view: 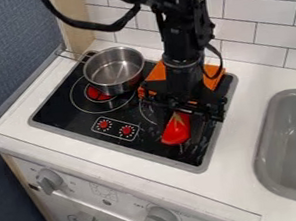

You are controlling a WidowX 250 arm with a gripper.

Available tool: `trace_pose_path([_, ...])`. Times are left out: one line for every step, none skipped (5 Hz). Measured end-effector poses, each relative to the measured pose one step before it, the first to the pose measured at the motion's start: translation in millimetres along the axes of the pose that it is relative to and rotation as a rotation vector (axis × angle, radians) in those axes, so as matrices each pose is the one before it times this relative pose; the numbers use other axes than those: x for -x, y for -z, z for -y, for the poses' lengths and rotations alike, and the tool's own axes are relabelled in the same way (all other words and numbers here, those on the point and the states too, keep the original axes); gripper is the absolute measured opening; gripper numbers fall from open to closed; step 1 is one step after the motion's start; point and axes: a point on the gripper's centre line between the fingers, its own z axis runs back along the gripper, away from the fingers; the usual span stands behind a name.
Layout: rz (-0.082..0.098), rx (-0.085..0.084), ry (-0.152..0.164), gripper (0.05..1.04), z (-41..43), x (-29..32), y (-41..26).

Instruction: Transfer the tomato to the bottom right corner of the stove

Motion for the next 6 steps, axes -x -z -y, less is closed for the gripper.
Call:
trace_pose_path([-0.0128, -0.0369, -0.0122, 0.619, -0.19, -0.41, 6.69])
trace_pose_path([-0.0146, -0.0126, -0.0075, 0.689, -0.26, -1.87, 5.24])
trace_pose_path([-0.0092, -0.0008, 0.0095, 0.961, 0.57, -2.64, -1.14])
trace_pose_path([-0.0082, 0.0022, 0.0096, 1.005, 0.85, 1.02, 0.12])
trace_pose_path([0.0233, -0.0078, -0.0022, 1.0, -2.05, -0.3, -9.59])
trace_pose_path([0.0575, 0.009, 0.0084, 1.0, -1.17, -0.23, -19.21])
